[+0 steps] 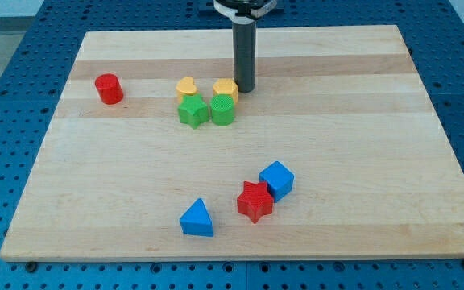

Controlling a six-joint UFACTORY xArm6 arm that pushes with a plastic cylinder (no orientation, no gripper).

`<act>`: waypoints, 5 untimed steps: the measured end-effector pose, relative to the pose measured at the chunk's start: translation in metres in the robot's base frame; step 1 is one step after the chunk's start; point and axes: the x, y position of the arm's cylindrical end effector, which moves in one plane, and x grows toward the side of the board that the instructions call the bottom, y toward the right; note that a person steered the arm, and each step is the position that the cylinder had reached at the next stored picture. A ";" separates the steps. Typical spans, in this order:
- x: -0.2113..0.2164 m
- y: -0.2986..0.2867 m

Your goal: Separate red star and blue cube from blue triangle

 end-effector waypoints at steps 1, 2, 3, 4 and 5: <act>0.002 0.000; -0.013 -0.001; -0.054 -0.022; -0.098 -0.098; -0.100 -0.201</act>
